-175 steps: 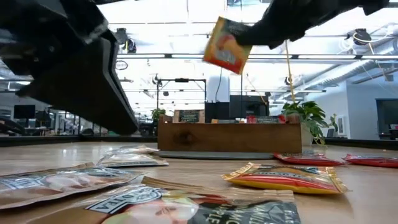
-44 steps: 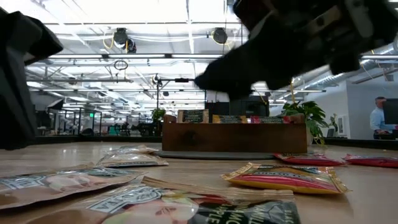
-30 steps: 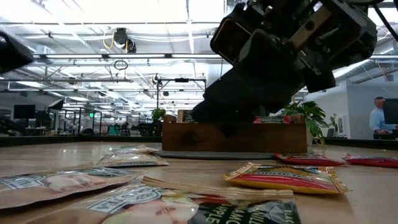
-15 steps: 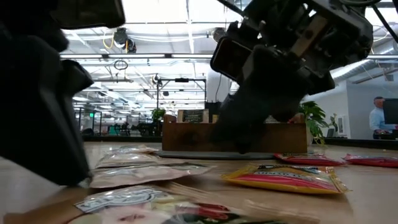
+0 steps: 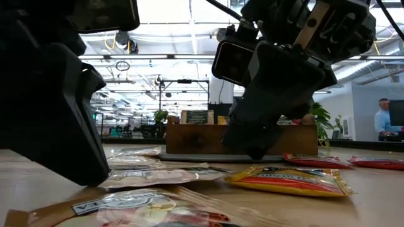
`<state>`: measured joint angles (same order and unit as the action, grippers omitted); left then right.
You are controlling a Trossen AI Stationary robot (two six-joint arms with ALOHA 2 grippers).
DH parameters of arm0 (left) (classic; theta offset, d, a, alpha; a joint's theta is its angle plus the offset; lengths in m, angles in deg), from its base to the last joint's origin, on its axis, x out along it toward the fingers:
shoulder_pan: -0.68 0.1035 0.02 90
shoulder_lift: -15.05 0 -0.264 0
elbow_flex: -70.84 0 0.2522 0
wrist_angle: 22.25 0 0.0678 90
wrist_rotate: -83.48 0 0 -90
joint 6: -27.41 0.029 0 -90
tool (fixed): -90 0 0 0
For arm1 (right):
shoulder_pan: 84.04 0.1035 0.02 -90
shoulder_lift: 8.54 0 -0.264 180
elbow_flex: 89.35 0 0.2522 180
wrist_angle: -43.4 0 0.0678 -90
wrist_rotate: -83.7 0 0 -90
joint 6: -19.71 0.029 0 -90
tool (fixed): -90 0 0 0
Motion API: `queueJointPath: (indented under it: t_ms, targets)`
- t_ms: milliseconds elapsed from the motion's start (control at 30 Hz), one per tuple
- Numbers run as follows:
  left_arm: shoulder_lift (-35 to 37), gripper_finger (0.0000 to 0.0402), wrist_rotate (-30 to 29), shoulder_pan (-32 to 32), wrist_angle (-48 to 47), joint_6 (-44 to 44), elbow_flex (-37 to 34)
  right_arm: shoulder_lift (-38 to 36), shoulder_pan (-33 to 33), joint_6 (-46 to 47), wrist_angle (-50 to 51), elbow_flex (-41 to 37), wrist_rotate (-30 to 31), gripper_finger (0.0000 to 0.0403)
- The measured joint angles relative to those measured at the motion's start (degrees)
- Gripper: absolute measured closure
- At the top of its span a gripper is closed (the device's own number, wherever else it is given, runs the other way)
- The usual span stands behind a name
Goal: Pick & Place Tea
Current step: Put the brown tea bag into the left section of the wooden organizer
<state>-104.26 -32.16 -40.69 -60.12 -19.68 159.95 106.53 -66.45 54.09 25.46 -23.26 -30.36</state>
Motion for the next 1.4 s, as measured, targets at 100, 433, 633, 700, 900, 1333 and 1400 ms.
queueJointPath:
  t_ms: [100, 433, 633, 700, 900, 1333, 1400]
  targets:
    - [0.1, 0.0376, 0.73, -0.42, -0.01, 0.03, 0.09, 0.04, 0.02, -0.32, 2.04, -0.06, -0.16, 0.0291]
    - [0.42, 0.0376, 2.16, -0.63, 2.86, 1.77, 2.89, 0.11, 0.85, -1.22, 3.72, -0.13, -3.05, 0.0291]
    - [0.42, 0.0376, 1.92, 0.6, 3.27, 1.97, 2.87, 0.15, 2.13, -0.55, 4.3, -0.17, -3.15, 0.0291]
    - [0.42, 0.0376, 1.92, 0.6, 3.38, 2.28, 2.89, 0.17, 2.35, -0.55, 4.25, -0.17, -2.83, 0.0291]
    - [-1.25, 0.0376, 3.41, 1.09, 4.1, 3.11, 2.89, 0.2, 2.44, -0.98, 4.54, -0.2, -1.74, 0.0291]
    - [-2.56, 0.0376, 4.5, 4.18, 6.18, 5.23, 3.04, 0.22, 2.45, -3.94, 5.01, -0.22, 4.74, 0.0291]
    - [-2.56, 0.0376, 4.42, 4.32, 6.21, 5.32, 3.04, 0.26, 2.27, -5.16, 4.85, -0.22, 7.33, 0.0291]
